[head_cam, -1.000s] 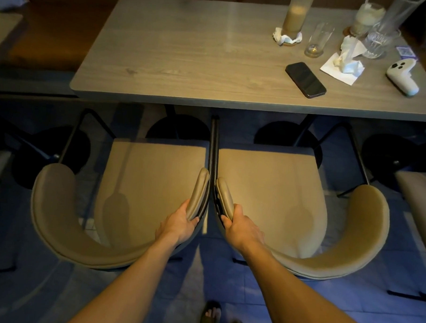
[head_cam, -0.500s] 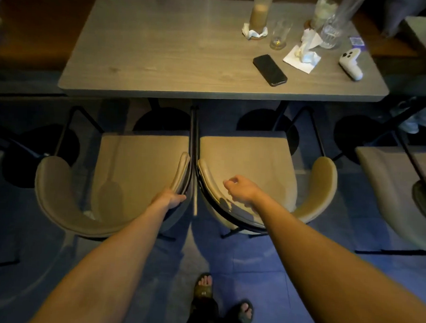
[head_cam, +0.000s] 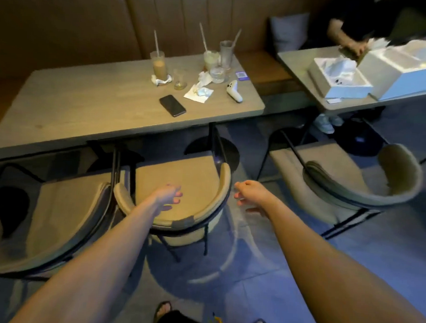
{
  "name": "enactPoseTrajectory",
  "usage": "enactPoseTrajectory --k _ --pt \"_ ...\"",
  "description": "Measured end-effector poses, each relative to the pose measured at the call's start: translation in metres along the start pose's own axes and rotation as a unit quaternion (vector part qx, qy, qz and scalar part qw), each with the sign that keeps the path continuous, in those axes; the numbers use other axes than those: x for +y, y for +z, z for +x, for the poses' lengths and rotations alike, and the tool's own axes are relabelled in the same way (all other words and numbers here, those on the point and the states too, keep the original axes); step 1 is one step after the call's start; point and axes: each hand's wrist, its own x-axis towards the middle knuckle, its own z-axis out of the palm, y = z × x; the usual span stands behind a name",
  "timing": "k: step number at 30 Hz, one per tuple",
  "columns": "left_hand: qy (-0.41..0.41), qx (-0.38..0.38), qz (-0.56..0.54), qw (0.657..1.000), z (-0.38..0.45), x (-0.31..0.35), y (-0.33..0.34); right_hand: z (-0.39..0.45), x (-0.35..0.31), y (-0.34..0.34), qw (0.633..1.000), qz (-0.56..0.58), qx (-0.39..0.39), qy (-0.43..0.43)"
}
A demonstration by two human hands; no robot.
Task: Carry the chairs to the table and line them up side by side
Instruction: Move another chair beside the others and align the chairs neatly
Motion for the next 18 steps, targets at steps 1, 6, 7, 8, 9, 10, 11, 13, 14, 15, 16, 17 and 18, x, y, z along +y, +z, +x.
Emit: enactPoseTrajectory --k 1,6,7,8,9,10,11,13,14,15,16,17,18 --pt "0.007 -0.011 0.001 1.000 -0.004 0.009 0.027 -0.007 0.012 -0.027 1.000 -0.002 0.016 0.002" --pt "0.016 -0.074 -0.017 0.997 -0.030 0.056 0.156 -0.026 0.062 -0.142 0.995 0.062 0.065 0.031" --pt "0.015 -0.084 -0.022 0.996 -0.036 0.064 0.177 -0.028 0.070 -0.159 0.993 0.084 0.068 0.036" --pt "0.016 -0.091 -0.023 0.995 -0.039 0.073 0.196 -0.029 0.077 -0.175 0.991 0.109 0.070 0.038" --pt "0.014 -0.097 -0.023 0.995 -0.042 0.081 0.214 -0.027 0.084 -0.190 0.988 0.133 0.074 0.041" --pt "0.009 -0.101 -0.021 0.995 -0.041 0.086 0.230 -0.026 0.093 -0.204 0.984 0.154 0.078 0.046" --pt "0.007 -0.106 -0.018 0.994 -0.041 0.092 0.246 -0.023 0.101 -0.218 0.980 0.172 0.080 0.052" --pt "0.008 -0.115 -0.018 0.993 -0.038 0.107 0.276 -0.016 0.113 -0.243 0.972 0.206 0.085 0.067" --pt "0.006 -0.118 -0.021 0.993 -0.034 0.114 0.291 -0.011 0.119 -0.254 0.968 0.221 0.089 0.075" --pt "0.004 -0.120 -0.026 0.992 -0.030 0.121 0.306 -0.007 0.123 -0.265 0.965 0.232 0.093 0.078" --pt "-0.002 -0.123 -0.030 0.992 -0.025 0.128 0.321 -0.003 0.127 -0.274 0.963 0.240 0.096 0.079" --pt "-0.010 -0.128 -0.034 0.991 -0.021 0.135 0.336 0.002 0.130 -0.284 0.961 0.244 0.099 0.084" --pt "-0.019 -0.132 -0.037 0.990 -0.016 0.142 0.351 0.007 0.134 -0.294 0.958 0.253 0.103 0.090"
